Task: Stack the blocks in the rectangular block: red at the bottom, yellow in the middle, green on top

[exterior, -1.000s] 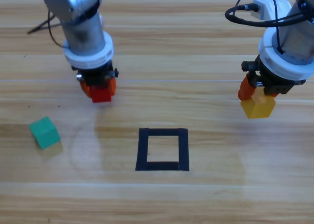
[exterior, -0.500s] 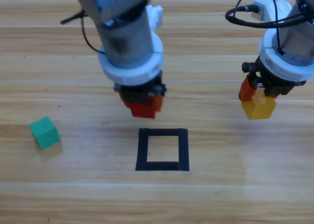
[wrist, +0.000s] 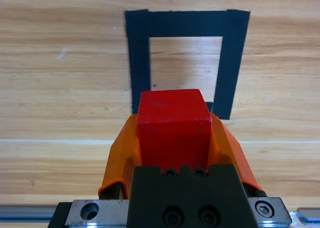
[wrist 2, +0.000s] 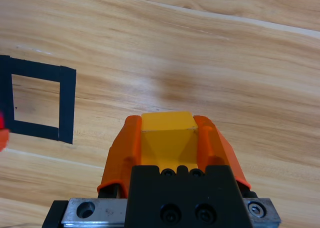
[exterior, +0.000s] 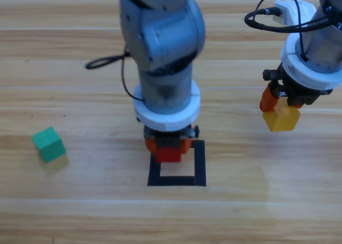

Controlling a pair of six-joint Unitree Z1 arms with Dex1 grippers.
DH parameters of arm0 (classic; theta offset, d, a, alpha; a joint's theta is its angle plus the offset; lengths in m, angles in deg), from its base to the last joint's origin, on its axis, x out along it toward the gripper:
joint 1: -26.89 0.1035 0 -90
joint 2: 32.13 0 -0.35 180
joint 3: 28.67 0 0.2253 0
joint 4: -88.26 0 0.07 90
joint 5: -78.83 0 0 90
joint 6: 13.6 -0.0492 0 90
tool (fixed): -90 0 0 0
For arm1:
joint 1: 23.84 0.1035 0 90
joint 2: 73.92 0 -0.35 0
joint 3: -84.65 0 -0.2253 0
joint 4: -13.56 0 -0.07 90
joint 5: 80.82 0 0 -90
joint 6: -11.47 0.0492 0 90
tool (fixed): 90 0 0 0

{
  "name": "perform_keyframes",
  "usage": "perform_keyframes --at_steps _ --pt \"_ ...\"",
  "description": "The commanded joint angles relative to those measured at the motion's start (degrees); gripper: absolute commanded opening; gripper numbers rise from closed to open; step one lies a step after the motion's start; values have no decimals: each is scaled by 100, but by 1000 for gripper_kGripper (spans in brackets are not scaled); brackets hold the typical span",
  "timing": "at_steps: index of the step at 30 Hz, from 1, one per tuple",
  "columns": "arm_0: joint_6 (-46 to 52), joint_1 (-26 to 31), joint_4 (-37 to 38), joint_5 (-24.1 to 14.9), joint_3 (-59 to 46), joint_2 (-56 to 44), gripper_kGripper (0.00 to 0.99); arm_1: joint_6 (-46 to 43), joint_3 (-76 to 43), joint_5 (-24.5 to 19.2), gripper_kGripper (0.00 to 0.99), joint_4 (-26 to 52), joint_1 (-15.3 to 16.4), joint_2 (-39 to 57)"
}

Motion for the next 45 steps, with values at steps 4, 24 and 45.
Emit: perform_keyframes --at_steps 4,24,45 --pt "-462 -30 -31 473 411 988 75 53 -129 -101 341 95 181 -388" --pt "-646 488 -31 605 455 891 80 53 -129 -101 342 104 181 -405" --pt "-356 392 -22 605 622 917 83 53 -147 -136 341 148 181 -414"
